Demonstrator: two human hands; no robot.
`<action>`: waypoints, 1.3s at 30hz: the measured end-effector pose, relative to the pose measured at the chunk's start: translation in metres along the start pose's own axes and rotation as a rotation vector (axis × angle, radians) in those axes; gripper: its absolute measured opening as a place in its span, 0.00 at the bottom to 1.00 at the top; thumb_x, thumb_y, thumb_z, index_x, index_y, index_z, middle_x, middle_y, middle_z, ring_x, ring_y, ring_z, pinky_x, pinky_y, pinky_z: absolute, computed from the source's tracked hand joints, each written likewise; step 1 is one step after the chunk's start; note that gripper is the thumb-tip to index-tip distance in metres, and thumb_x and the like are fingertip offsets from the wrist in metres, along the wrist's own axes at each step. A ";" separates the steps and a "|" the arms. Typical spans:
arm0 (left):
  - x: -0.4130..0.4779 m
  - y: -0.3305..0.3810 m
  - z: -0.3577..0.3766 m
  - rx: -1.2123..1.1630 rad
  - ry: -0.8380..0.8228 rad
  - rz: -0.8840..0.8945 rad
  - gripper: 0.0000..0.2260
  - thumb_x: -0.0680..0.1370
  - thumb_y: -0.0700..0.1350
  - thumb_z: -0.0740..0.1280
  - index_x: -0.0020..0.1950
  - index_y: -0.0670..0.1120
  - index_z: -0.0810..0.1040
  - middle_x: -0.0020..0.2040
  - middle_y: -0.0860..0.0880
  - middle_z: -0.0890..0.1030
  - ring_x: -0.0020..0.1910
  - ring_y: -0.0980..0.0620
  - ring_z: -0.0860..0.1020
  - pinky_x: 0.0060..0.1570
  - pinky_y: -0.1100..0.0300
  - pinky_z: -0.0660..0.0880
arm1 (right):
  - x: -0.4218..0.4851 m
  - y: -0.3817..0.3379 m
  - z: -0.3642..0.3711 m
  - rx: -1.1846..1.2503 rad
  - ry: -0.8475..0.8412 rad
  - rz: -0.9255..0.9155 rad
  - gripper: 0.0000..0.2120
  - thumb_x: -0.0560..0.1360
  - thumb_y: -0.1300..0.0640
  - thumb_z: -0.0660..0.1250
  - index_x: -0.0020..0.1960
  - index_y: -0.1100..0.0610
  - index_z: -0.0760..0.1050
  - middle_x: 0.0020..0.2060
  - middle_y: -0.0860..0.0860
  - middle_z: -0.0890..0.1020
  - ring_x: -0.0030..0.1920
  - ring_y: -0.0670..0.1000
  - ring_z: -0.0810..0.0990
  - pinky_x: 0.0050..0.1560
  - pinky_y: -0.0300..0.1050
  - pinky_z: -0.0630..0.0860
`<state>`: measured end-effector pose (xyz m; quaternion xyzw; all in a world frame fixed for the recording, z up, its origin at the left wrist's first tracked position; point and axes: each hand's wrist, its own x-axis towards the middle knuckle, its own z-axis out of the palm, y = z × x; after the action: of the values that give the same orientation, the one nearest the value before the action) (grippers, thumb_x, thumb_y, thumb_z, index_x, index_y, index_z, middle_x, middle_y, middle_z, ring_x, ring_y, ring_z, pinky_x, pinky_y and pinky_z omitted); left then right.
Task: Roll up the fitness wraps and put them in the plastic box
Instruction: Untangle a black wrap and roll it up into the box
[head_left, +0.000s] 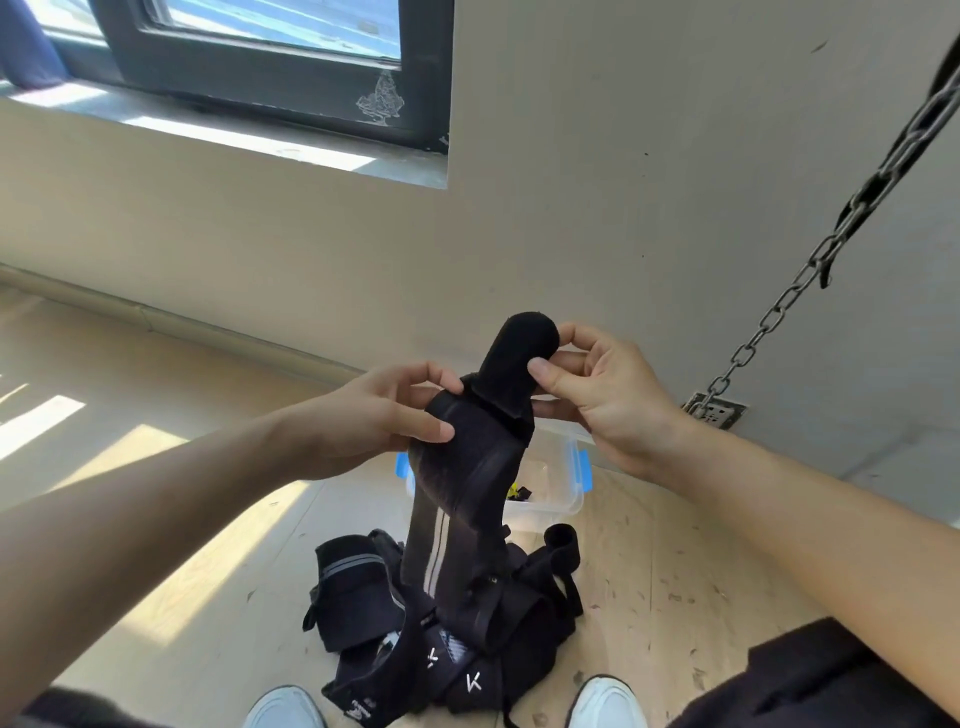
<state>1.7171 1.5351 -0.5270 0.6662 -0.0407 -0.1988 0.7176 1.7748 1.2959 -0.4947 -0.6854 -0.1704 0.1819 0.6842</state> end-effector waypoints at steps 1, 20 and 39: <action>0.001 0.000 0.001 -0.014 0.016 0.001 0.14 0.72 0.33 0.70 0.54 0.46 0.76 0.50 0.44 0.83 0.48 0.46 0.79 0.46 0.58 0.78 | 0.000 0.000 0.000 -0.004 -0.010 -0.004 0.05 0.81 0.68 0.64 0.53 0.61 0.76 0.44 0.56 0.87 0.46 0.55 0.87 0.51 0.52 0.84; 0.003 0.001 0.005 -0.054 0.094 -0.013 0.16 0.71 0.36 0.72 0.57 0.45 0.75 0.50 0.43 0.82 0.48 0.46 0.80 0.46 0.55 0.74 | -0.005 0.005 0.005 -0.243 -0.134 -0.128 0.04 0.79 0.70 0.66 0.51 0.65 0.78 0.43 0.56 0.87 0.46 0.50 0.86 0.51 0.44 0.83; 0.003 0.005 0.010 -0.100 0.175 -0.049 0.22 0.68 0.34 0.73 0.61 0.44 0.76 0.50 0.40 0.84 0.49 0.42 0.82 0.52 0.51 0.78 | -0.007 0.013 0.006 -0.781 -0.243 -0.392 0.09 0.73 0.66 0.75 0.50 0.55 0.88 0.59 0.50 0.84 0.60 0.41 0.81 0.63 0.33 0.74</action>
<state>1.7180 1.5252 -0.5222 0.6453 0.0484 -0.1591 0.7456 1.7657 1.2980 -0.5079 -0.8206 -0.4319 0.0500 0.3708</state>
